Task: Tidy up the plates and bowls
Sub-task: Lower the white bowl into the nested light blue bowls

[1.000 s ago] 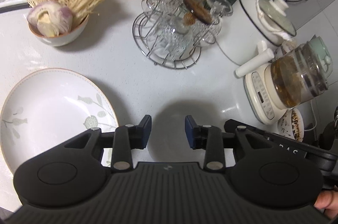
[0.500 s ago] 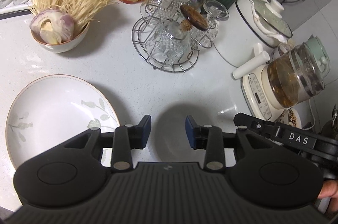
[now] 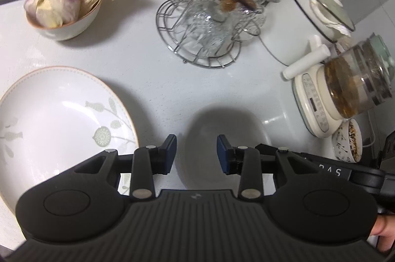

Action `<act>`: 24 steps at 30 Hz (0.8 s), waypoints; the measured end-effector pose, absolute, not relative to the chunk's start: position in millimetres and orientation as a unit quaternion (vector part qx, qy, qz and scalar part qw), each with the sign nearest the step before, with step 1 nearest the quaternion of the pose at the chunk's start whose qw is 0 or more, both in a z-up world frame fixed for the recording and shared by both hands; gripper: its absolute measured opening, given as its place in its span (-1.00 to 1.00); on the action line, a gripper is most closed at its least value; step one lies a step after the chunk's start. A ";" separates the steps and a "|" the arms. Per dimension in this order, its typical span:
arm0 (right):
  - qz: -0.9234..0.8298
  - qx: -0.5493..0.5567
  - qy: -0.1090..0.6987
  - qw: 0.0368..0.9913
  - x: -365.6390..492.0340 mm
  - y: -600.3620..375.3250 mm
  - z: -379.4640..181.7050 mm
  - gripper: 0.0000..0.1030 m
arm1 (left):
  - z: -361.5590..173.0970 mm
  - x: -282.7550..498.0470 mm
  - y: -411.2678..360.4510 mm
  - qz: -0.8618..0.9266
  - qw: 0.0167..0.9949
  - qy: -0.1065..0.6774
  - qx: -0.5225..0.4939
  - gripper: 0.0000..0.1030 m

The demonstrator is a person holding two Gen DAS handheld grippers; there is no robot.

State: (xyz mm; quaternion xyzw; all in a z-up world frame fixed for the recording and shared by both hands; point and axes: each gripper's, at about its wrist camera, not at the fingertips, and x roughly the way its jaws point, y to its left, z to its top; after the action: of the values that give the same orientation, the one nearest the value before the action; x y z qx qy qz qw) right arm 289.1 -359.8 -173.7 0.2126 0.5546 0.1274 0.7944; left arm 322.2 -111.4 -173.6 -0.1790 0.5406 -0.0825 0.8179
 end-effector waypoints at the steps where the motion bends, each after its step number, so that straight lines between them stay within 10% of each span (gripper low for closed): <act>1: 0.127 0.213 0.558 0.792 290.9 -359.2 -177.4 -0.30 | -175.6 322.5 -111.1 -0.083 0.817 0.541 -0.179 -0.21; 24: 0.081 0.225 0.584 0.775 288.7 -370.3 -193.3 -0.66 | -194.4 329.3 -130.0 -0.120 0.793 0.577 -0.156 -0.20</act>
State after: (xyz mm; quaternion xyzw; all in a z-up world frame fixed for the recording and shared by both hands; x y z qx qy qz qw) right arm 288.7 -370.3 -193.3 0.2249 0.5844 0.0809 0.7754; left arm 329.3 -130.0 -194.4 -0.1559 0.5766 -0.1196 0.7931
